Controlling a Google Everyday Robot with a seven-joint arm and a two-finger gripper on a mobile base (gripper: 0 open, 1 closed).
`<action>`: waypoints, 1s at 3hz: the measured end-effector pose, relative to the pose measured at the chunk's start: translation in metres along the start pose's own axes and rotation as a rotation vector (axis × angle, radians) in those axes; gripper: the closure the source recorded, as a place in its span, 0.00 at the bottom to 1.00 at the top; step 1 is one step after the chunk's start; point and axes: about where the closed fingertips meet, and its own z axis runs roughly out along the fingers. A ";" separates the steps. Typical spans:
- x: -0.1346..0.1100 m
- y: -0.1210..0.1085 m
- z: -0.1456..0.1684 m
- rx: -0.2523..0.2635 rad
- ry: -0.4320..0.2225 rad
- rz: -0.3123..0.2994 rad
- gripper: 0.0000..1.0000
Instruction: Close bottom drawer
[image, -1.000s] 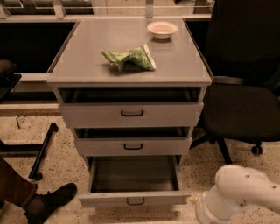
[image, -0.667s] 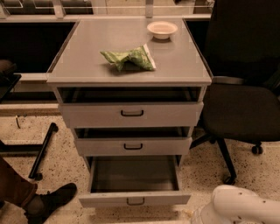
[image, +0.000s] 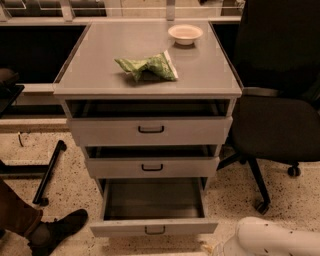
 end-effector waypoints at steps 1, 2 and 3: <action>0.001 -0.008 0.030 -0.005 -0.032 -0.050 0.00; 0.008 -0.050 0.088 0.034 -0.062 -0.117 0.00; 0.020 -0.092 0.146 0.076 -0.102 -0.119 0.00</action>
Offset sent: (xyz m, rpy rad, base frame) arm 0.0301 0.0770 -0.2324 0.1949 -0.0749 0.1016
